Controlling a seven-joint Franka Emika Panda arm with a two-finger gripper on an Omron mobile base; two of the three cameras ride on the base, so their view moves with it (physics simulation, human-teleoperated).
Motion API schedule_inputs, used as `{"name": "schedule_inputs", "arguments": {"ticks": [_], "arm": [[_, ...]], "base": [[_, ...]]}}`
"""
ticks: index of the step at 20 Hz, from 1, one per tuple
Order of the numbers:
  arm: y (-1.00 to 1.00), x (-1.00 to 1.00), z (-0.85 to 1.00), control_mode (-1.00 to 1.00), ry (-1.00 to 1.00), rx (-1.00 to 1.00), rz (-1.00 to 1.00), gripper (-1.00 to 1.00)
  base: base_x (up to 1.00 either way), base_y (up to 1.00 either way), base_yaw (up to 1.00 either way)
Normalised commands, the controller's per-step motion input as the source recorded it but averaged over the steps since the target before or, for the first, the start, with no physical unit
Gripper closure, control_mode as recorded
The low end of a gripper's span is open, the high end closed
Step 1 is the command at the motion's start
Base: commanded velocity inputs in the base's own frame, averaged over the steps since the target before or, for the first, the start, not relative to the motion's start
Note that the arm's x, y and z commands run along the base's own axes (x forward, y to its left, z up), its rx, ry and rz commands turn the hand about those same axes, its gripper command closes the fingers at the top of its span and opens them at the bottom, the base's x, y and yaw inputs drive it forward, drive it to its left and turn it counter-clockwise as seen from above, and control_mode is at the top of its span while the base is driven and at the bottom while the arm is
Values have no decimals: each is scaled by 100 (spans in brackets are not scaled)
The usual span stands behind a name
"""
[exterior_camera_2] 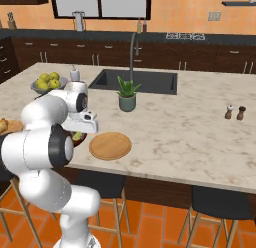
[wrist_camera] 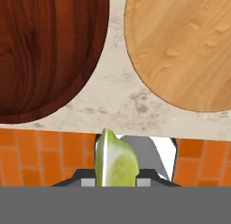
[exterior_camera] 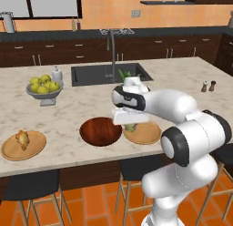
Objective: Pick the chicken drumstick and lemon wedge from their plates and place them in the bowl. Then put the bowl in the fridge.
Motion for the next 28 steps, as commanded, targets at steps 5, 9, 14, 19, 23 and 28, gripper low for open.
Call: {"name": "schedule_inputs", "arguments": {"ticks": [5,9,14,19,23,28], "arm": [[81,15,6,-100,-4,4,5,100],[47,41,-6,-100,-6,0,2,100],[36,54,-29,-100,-4,0,0,100],[13,57,-51,-100,0,0,0,100],[0,33,-44,-100,0,0,0,100],[8,6,-29,-100,0,-1,0,100]], "base": [[0,0,0],[0,0,0],[0,0,0],[0,0,0],[0,0,0],[0,0,0]]}}
